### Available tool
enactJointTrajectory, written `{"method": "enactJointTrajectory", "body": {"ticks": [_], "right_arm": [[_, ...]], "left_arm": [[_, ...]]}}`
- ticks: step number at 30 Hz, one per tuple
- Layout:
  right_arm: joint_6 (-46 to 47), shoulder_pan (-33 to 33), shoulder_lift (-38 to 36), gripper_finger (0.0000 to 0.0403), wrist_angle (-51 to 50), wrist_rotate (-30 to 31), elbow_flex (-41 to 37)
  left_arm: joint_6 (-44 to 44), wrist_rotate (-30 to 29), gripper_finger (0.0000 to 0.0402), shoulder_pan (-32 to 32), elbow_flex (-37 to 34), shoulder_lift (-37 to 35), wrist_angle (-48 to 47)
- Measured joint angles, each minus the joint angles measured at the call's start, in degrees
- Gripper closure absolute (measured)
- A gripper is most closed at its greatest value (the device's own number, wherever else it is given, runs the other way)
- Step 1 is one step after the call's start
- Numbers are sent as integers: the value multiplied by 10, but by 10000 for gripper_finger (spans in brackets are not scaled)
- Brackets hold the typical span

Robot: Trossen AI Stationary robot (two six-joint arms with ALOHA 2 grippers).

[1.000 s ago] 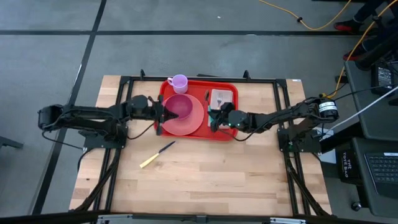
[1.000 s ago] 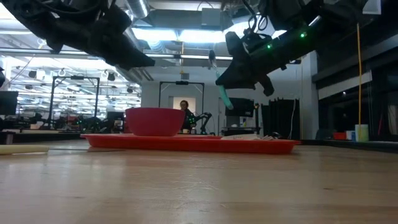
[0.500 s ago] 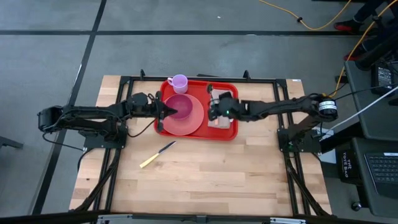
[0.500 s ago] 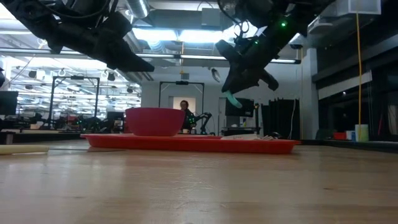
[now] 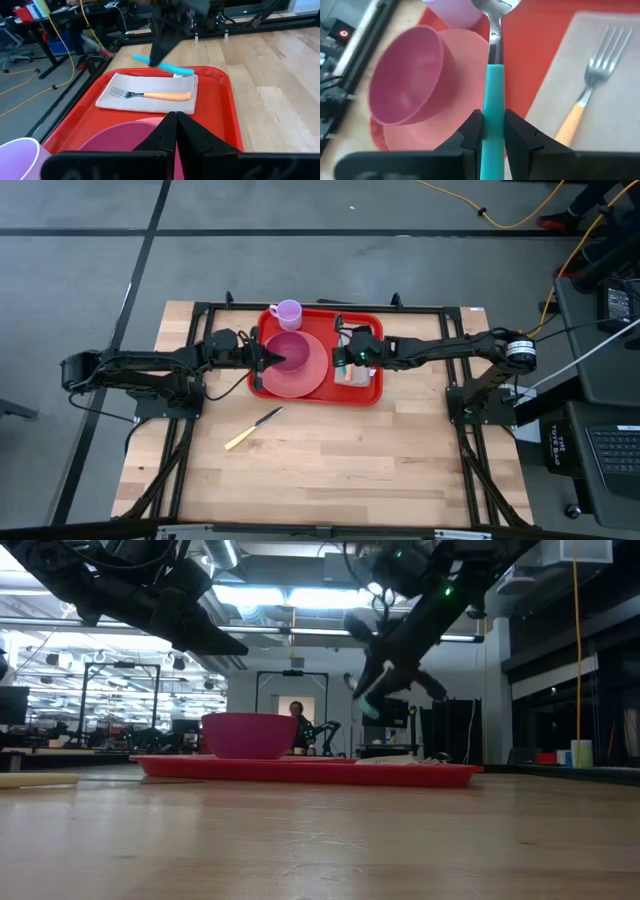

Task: Set up tray
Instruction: Put the blue spoon on the light brown napkin

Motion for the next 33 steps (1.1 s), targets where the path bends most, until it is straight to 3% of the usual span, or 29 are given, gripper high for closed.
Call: {"method": "enactJointTrajectory", "body": {"ticks": [9, 17, 33], "right_arm": [[53, -18, 77, 343, 1, -14, 0], [80, -33, 98, 343, 28, -60, 0], [97, -37, 107, 343, 18, -55, -1]], "left_arm": [[0, 0, 398, 0, 0, 0, 0], [0, 0, 396, 0, 0, 0, 1], [-3, 2, 397, -1, 0, 0, 5]]}}
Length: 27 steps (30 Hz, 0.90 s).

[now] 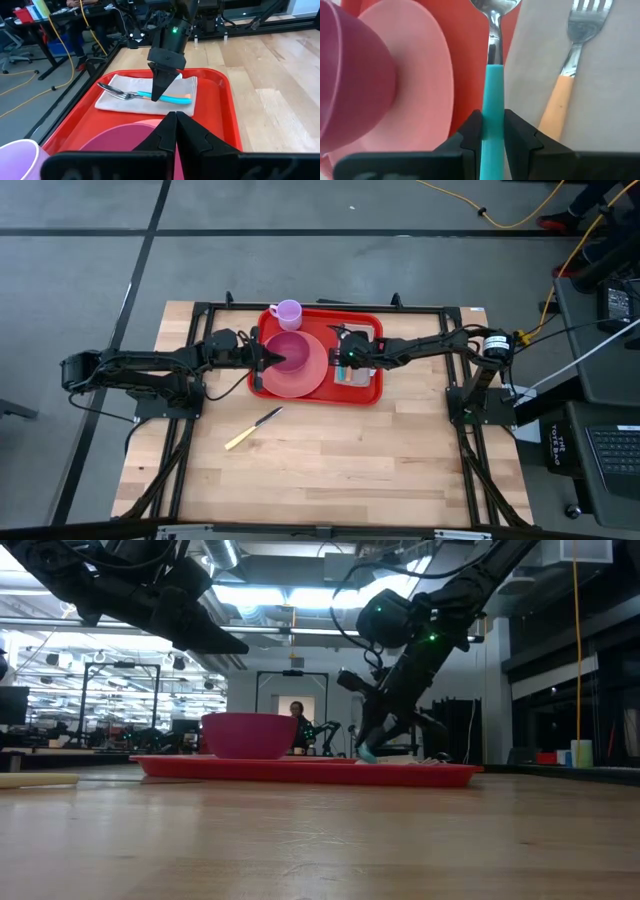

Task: Set up tray
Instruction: Put the blue spoon on the light brown napkin

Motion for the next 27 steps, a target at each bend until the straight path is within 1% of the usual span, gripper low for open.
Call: {"method": "enactJointTrajectory", "body": {"ticks": [9, 14, 18, 21, 27], "right_arm": [[-3, 0, 0, 343, -33, 18, 0], [-4, 0, 0, 343, -29, 23, 0], [-4, -1, 0, 343, -25, 21, 0], [-4, -3, 0, 343, -25, 6, 0], [-1, -6, 0, 343, -25, 3, 0]], "left_arm": [[-2, 0, 396, 0, 0, 0, 0], [-2, 0, 394, 0, 0, 0, 0], [-2, 0, 396, 0, 0, 0, 0], [-2, 0, 397, 0, 0, 0, 0], [-2, 0, 398, 0, 0, 0, 0]]}}
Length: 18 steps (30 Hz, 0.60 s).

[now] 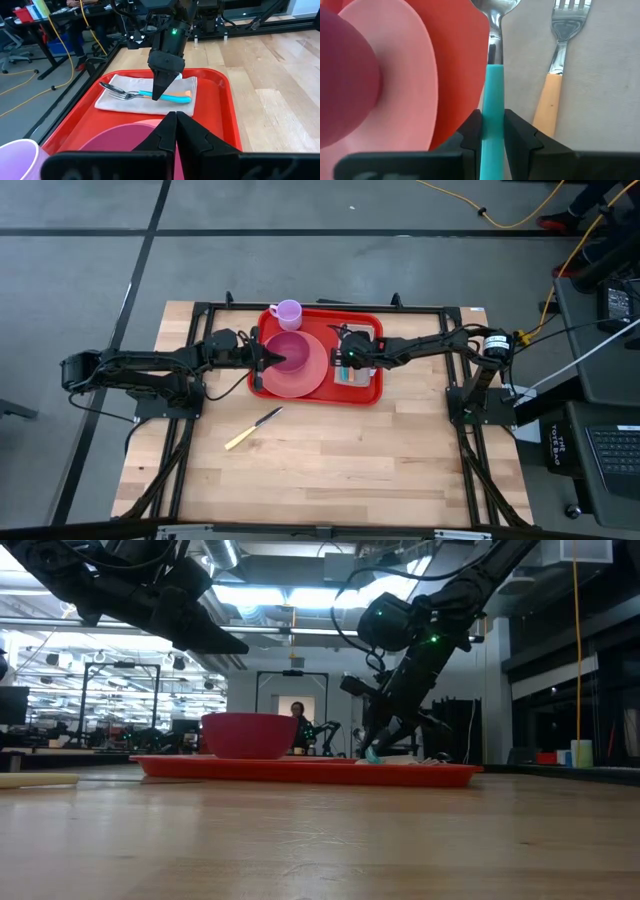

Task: Set up tray
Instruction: Put the blue spoon on the light brown napkin

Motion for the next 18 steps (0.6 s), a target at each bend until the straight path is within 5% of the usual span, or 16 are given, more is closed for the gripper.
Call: {"method": "enactJointTrajectory", "body": {"ticks": [18], "right_arm": [[0, -15, 0, 343, -195, -32, 125]], "left_arm": [[0, 0, 397, 0, 0, 0, 0]]}}
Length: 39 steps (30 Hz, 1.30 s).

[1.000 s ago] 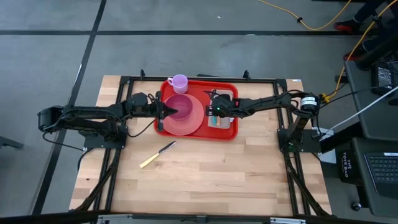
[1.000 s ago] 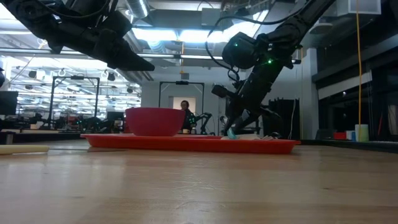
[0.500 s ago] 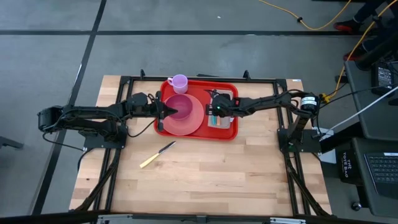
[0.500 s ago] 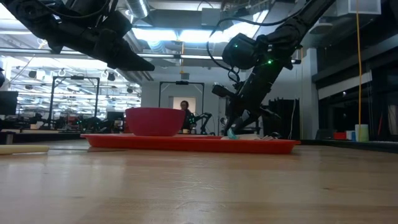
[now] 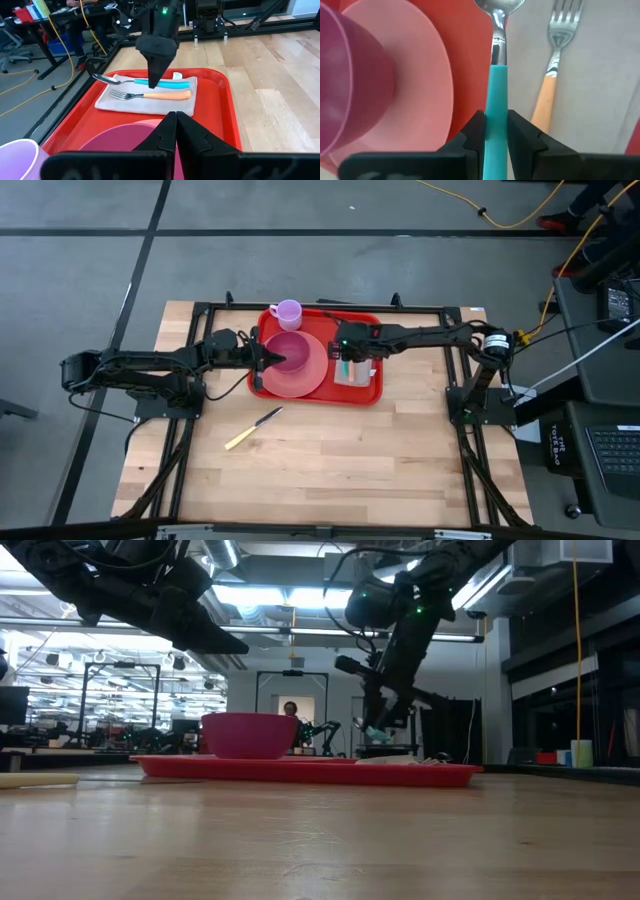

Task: Set up tray
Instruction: Put the blue spoon on the light brown napkin

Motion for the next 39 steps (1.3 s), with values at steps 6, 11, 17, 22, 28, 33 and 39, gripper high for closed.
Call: {"method": "enactJointTrajectory", "body": {"ticks": [6, 11, 17, 22, 28, 33, 39], "right_arm": [[28, -1, 0, 343, 3, -1, 0], [30, 0, 0, 343, 3, -4, 0], [34, 19, 0, 343, 21, -3, 0], [33, 32, 0, 343, 21, -3, 1], [-1, 19, 3, 343, -66, 4, 74], [-19, 12, 35, 343, -158, 20, 149], [-37, 8, 86, 343, -177, 7, 167]], "left_arm": [[-1, 0, 399, 0, 0, 0, 0], [-1, 0, 396, 0, 0, 0, 0], [-1, 0, 399, 0, 0, 0, 23], [-1, 0, 396, 0, 0, 0, 37], [-1, 0, 399, 0, 0, 0, 66], [-1, 0, 397, 0, 0, 0, 72], [-9, 1, 393, -1, 0, 0, 73]]}}
